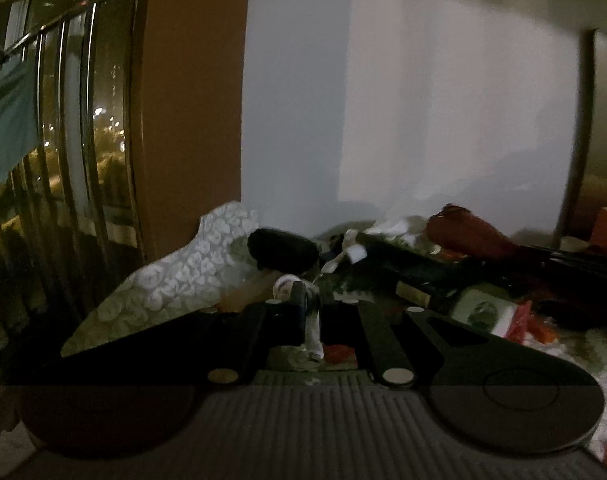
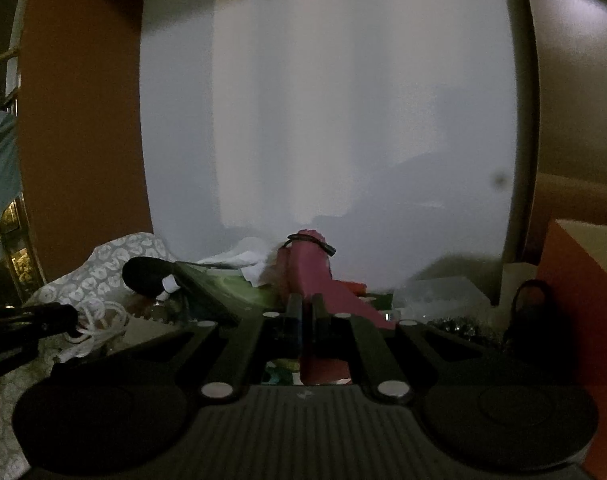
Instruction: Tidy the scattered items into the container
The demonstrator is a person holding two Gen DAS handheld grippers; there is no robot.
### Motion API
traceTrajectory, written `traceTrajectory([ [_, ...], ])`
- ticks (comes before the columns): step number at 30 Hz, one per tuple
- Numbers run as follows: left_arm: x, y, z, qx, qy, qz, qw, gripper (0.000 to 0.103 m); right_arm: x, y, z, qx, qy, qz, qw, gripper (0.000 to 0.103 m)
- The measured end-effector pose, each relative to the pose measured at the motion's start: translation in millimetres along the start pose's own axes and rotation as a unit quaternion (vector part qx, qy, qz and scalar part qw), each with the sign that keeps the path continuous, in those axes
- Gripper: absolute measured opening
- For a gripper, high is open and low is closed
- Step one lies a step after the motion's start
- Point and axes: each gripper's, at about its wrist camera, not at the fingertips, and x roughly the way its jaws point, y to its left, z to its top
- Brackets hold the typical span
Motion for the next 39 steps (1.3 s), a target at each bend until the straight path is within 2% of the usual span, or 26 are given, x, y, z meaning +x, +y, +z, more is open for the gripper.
traceTrajectory([
  [5, -16.6, -4.3, 9.6, 0.005, -0.025, -0.013, 0.9996, 0.008, -17.9, 6.3, 5.7, -0.010, -0.036, -0.012, 0.999, 0.003],
  [11, -27.7, -10.9, 21.4, 0.006, -0.051, -0.027, 0.9983, 0.008, -44.2, 5.6, 13.1, -0.002, -0.057, -0.013, 0.998, 0.003],
  [20, -39.2, -30.6, 32.5, 0.024, -0.077, -0.062, 0.9948, 0.008, -87.5, -11.0, 37.0, 0.004, -0.102, -0.024, 0.994, 0.003],
  [27, -45.2, -52.9, 56.0, 0.025, -0.087, -0.125, 0.9881, 0.008, -121.7, -41.9, 55.5, 0.015, -0.138, -0.044, 0.989, 0.003],
  [33, -53.4, -79.1, 84.6, 0.015, -0.079, -0.199, 0.9767, 0.008, -158.6, -83.4, 67.5, 0.032, -0.169, -0.077, 0.982, 0.003],
  [39, -48.5, -90.6, 106.4, 0.002, -0.060, -0.230, 0.9714, 0.008, -185.7, -118.5, 72.6, 0.042, -0.181, -0.110, 0.976, 0.003],
])
